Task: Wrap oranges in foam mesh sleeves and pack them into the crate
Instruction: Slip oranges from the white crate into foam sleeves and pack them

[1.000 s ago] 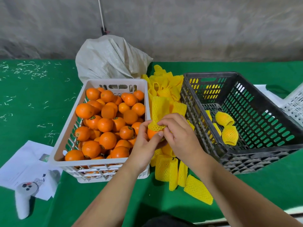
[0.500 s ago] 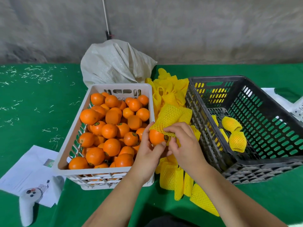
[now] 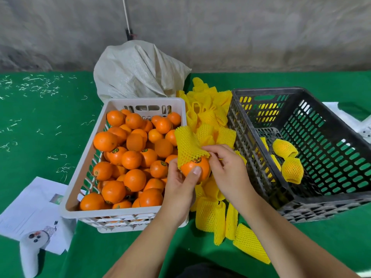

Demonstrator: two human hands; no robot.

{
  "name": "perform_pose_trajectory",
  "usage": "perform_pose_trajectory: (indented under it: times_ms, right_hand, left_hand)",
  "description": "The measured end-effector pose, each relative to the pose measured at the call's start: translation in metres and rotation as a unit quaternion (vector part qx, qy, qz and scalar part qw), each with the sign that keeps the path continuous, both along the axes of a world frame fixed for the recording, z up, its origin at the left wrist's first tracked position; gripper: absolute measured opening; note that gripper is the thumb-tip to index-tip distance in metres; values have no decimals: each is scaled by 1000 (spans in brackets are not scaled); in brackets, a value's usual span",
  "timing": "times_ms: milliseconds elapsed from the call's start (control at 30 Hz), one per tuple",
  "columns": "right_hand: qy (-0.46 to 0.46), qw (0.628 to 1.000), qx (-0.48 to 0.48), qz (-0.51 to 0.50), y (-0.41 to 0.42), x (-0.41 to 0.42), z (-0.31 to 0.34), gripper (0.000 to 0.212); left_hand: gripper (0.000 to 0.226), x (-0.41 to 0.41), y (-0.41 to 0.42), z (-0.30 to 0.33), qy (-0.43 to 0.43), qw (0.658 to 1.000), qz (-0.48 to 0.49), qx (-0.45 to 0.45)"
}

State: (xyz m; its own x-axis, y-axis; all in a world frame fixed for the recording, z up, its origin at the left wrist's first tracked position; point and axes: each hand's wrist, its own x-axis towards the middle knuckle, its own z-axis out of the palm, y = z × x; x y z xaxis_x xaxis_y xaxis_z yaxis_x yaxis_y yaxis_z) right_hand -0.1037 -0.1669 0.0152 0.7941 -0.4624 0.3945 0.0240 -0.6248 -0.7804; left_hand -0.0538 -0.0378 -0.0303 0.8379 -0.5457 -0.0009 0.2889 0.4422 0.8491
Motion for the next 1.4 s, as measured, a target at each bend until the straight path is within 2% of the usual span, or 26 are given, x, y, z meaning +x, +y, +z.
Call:
perform_pose_trajectory:
  times_ms: [100,167,300,433,500,567,633,700,767,867,1033,1133,1233,1400]
  right_hand:
    - [16,996,56,61,-9,-2,2,27]
    - [16,991,95,88,-14,-5,3,25]
    - [1,997,50,63,-17,-7,4,19]
    - [35,985,126,117,-12,-10,10,23]
    - [45,991,52,112,-16,-11,14,23]
    - [18,989,-122,85,-22,-13,14,25]
    - [-25,966,-252,61,-28,-14,10,22]
    - [-27,952,-301,40,-31,-15,5,13]
    - [13,962,-272,14,-30,-17,0,20]
    - [46,985,-168,-12,-22,-19,-6,24]
    - [-64,992,-105,-34,17,-31,-21,15]
    - [-73,994,-69,-40,26,-32,-25,19]
    - [-42,995,-80,-33,10,-29,-16,22]
    - [-28,992,-121,-29,-4,-30,3,24]
  left_hand:
    - [56,0,2,0,-7,1000,-10,-4]
    - [62,1,3,2,2,1000,-13,-22]
    - [71,1,2,4,-36,998,-27,-35]
    - [66,2,5,0,-35,998,-39,-19]
    - [68,1,7,3,-32,998,-44,-16]
    - [70,0,6,5,-44,998,-45,-13]
    - [69,0,6,7,-61,997,-37,3]
    - [65,0,7,6,-72,997,-33,2]
    - [59,0,8,5,-81,996,-36,-2]
    - [59,-1,6,6,-88,996,-9,4]
    - [56,-3,3,-2,-74,996,44,28]
    - [67,0,6,-9,-95,995,-9,22]
    - [82,2,8,-12,-105,992,-55,29]
    - [66,-2,2,-13,-132,989,-5,72]
